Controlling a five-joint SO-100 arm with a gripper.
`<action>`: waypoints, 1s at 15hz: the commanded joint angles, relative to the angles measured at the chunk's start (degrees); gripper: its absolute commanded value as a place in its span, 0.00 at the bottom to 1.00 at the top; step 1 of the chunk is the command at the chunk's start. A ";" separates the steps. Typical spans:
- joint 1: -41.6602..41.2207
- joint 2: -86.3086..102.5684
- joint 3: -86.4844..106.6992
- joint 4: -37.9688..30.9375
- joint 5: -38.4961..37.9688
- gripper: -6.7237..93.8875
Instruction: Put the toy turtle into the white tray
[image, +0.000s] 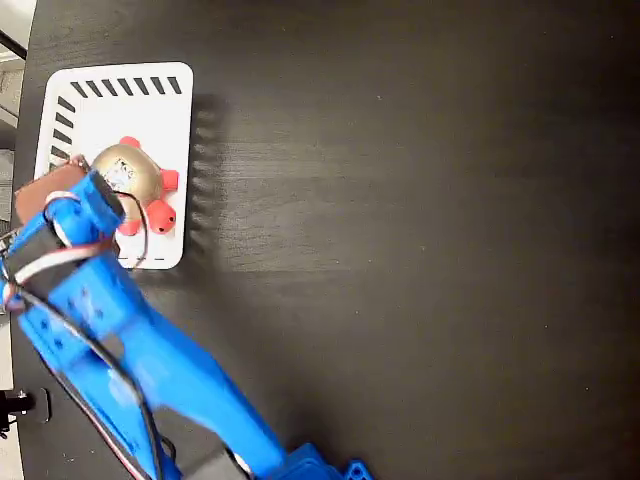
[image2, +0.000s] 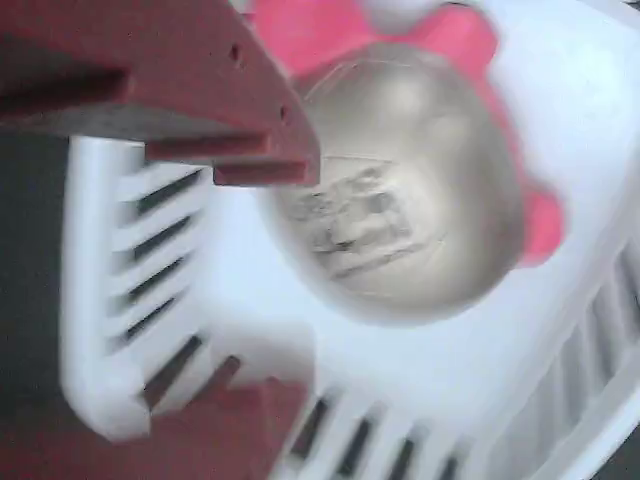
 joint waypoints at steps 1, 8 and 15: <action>2.02 16.35 5.19 -1.32 2.55 0.06; 20.92 60.73 56.25 -25.05 1.85 0.06; 29.44 104.68 100.55 -24.43 -3.34 0.06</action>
